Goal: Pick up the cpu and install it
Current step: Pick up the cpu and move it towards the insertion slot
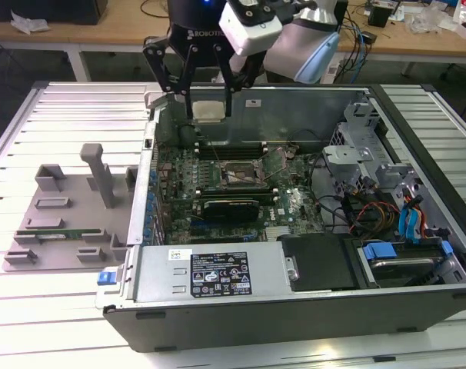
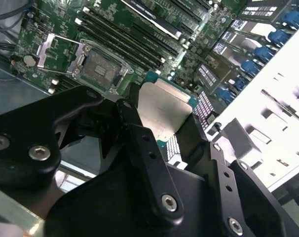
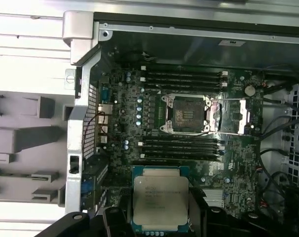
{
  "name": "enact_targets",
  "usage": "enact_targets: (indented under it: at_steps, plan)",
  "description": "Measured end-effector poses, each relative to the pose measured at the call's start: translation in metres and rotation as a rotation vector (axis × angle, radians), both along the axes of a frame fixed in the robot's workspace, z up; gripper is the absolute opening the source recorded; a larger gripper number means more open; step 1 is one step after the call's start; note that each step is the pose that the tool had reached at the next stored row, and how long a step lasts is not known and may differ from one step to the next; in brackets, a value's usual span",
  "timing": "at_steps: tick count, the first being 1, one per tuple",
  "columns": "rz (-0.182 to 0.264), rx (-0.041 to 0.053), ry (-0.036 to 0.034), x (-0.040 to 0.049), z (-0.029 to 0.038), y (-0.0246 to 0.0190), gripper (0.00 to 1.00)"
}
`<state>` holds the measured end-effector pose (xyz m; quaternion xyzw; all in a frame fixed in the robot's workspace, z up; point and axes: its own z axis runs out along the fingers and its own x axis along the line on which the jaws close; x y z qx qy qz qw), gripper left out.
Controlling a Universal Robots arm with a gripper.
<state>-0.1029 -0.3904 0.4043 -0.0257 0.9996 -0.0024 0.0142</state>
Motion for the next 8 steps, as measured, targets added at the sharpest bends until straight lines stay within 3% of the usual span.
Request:
enact_targets:
  at_steps: [8]
  plan:
    - [0.000,0.0001,0.0003,0.0287,-0.0066,0.0028,0.55]
